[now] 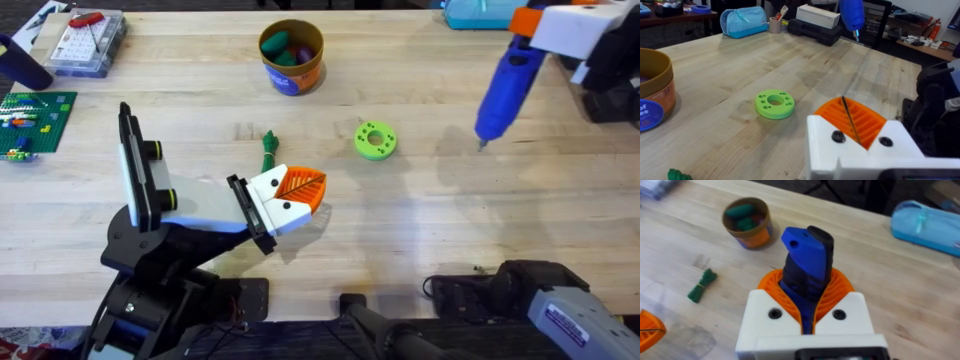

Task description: Pick up the gripper from the table and insert it into the empty holder that is missing its gripper. Then pick up a screw, insert it into the mounting hole, and use the screwdriver to tighten it. Finally, clean up the table by picking up the vegetable and placing it into the bucket.

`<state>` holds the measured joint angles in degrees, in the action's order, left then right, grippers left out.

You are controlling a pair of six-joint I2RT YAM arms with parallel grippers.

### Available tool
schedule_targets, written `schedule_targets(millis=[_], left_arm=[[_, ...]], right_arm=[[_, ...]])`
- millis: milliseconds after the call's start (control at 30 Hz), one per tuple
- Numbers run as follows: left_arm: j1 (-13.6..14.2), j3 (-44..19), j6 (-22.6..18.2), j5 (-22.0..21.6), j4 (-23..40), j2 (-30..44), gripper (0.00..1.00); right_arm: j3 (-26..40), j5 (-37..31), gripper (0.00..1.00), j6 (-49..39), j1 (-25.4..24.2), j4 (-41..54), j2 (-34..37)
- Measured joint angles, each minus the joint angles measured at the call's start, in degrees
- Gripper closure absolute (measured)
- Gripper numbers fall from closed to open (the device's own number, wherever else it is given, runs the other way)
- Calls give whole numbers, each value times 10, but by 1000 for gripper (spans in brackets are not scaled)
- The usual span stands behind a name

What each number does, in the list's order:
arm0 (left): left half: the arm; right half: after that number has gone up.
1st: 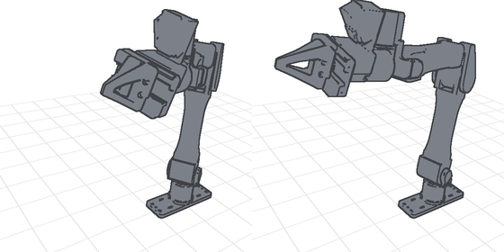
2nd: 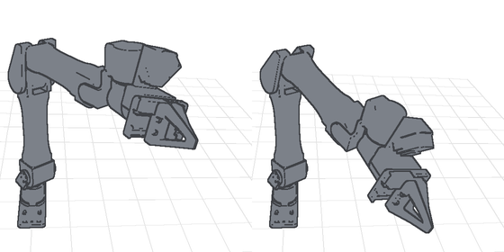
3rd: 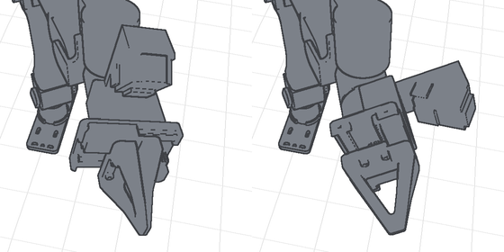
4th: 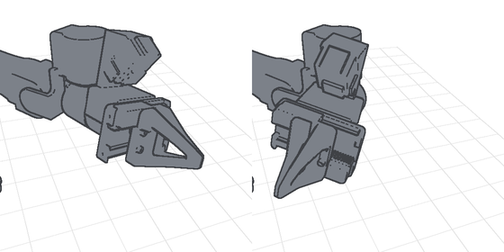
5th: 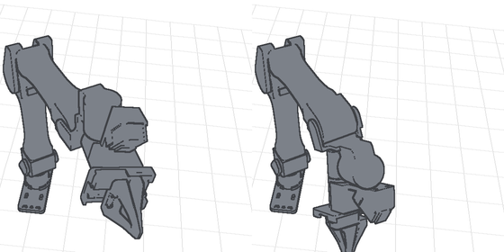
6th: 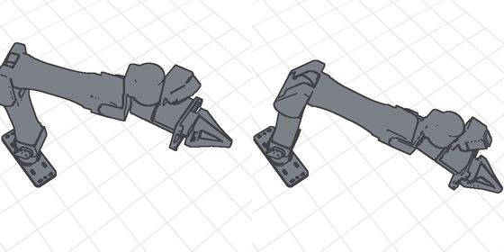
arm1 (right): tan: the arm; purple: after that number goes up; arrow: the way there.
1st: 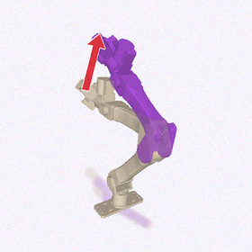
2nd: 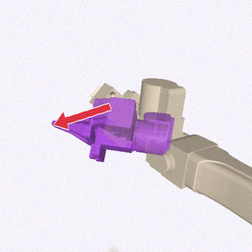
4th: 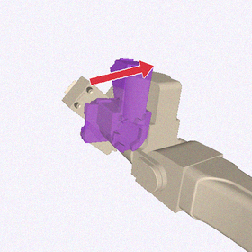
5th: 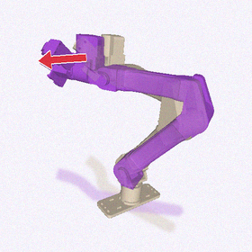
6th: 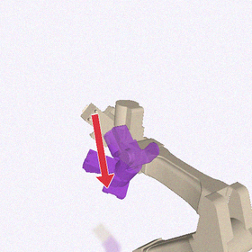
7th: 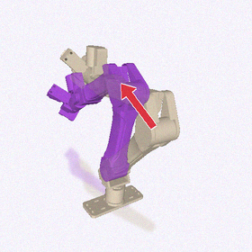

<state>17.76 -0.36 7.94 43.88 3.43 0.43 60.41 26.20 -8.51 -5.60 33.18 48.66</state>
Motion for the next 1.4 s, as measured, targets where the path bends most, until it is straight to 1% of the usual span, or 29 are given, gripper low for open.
schedule_targets(millis=[200,400,600,700,800,933,1100,1400], left_arm=[[0,0,0,0,1,0,982],[0,0,0,0,1,0,982],[0,0,0,0,1,0,982],[0,0,0,0,1,0,982],[0,0,0,0,1,0,982],[0,0,0,0,1,0,982],[0,0,0,0,1,0,982],[0,0,0,0,1,0,982]], right_arm=[[-24,-10,934,2,16,-1,-4],[-28,-13,933,2,18,1,-10],[-29,-14,933,2,18,53,-12],[-30,-17,933,2,18,56,-12],[-30,-17,933,2,18,25,-12],[-30,-9,932,3,18,-59,-12],[-30,12,934,36,18,-142,-12],[-31,98,933,78,18,-260,-9]])
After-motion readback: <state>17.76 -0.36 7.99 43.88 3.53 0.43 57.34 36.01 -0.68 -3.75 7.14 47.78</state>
